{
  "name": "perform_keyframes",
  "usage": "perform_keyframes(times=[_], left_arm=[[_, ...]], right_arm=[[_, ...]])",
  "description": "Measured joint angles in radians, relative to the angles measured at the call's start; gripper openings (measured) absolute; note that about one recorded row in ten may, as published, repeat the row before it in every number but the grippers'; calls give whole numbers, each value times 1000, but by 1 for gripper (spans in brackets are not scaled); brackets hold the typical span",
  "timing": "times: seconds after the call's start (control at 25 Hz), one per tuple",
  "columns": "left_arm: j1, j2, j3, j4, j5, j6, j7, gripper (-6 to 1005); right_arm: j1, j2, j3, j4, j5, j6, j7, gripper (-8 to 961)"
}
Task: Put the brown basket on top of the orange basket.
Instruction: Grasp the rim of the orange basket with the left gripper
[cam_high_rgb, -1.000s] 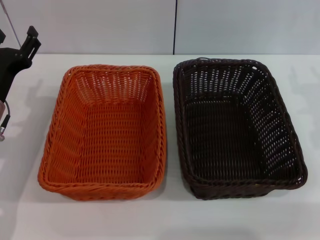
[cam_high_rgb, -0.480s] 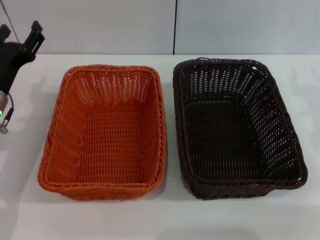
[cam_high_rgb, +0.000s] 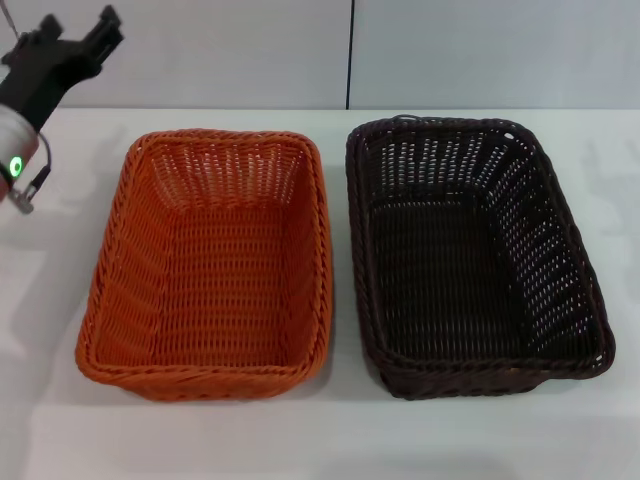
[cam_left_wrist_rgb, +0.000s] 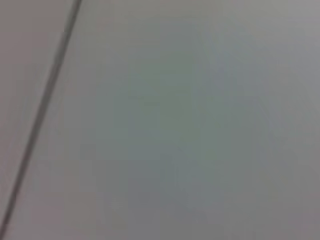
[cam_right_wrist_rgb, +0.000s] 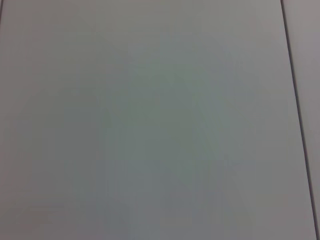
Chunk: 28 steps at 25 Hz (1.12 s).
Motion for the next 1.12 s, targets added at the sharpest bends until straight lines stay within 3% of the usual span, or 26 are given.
perform_keyframes(times=[0.04, 0.12, 0.16, 0.24, 0.28, 0.32, 0.36, 0.4, 0.44, 0.52, 0.56, 0.6, 0.64, 0.76, 0.8, 0.84, 0.88, 1.0, 1.04, 1.12], left_arm=[[4, 20, 3, 118, 165, -109, -153, 843], [4, 20, 3, 118, 165, -109, -153, 843], [6, 38, 4, 175, 283, -159, -276, 843], [6, 38, 4, 175, 283, -159, -276, 842], [3, 56, 3, 218, 399, -196, -400, 842], [3, 56, 3, 218, 399, -196, -400, 842], [1, 93, 1, 316, 681, -230, -688, 842], [1, 93, 1, 316, 681, -230, -688, 842], [1, 109, -2, 362, 839, -228, -841, 842], [1, 109, -2, 362, 839, -228, -841, 842], [-12, 153, -17, 453, 1209, -163, -1195, 842], [-12, 153, -17, 453, 1209, -163, -1195, 842], [-33, 162, -46, 478, 1357, -107, -1320, 842], [-33, 162, -46, 478, 1357, -107, -1320, 842], [-64, 168, -99, 505, 1547, -23, -1459, 842], [-64, 168, -99, 505, 1547, -23, -1459, 842], [-108, 145, -226, 571, 1806, 135, -1601, 843], [-108, 145, -226, 571, 1806, 135, -1601, 843], [-132, 142, -250, 628, 1953, 234, -1705, 843], [-132, 142, -250, 628, 1953, 234, -1705, 843]], right_arm=[[0, 0, 0, 0, 0, 1, 0, 554], [-1, 0, 0, -1, 0, 6, 0, 554], [-2, 0, 0, -2, 0, 9, 0, 554], [-2, 0, 0, -2, 1, 10, 0, 553], [-4, 0, 0, -2, 1, 10, 0, 553], [-5, 0, 0, -3, 1, 11, 0, 553], [-7, 0, 0, -4, 2, 12, 0, 553], [-7, 0, 0, -4, 2, 12, 0, 553], [-8, 0, 0, -5, 2, 12, 0, 553], [-9, -1, 0, -6, 2, 13, 0, 553], [-9, -1, 0, -7, 3, 14, 0, 553], [-9, -1, 0, -7, 3, 14, 0, 553], [-10, -1, 0, -7, 4, 15, 0, 553], [-7, -2, 0, -8, 9, 22, 0, 553], [-7, -2, 0, -8, 9, 22, 0, 553], [-7, -2, 2, -11, 10, 22, 0, 553], [-7, -2, 2, -11, 10, 22, 0, 553], [-10, -2, 11, -16, 11, 22, 0, 553], [-12, -2, 14, -21, 11, 22, 0, 553], [-13, -2, 14, -26, 11, 22, 0, 553]])
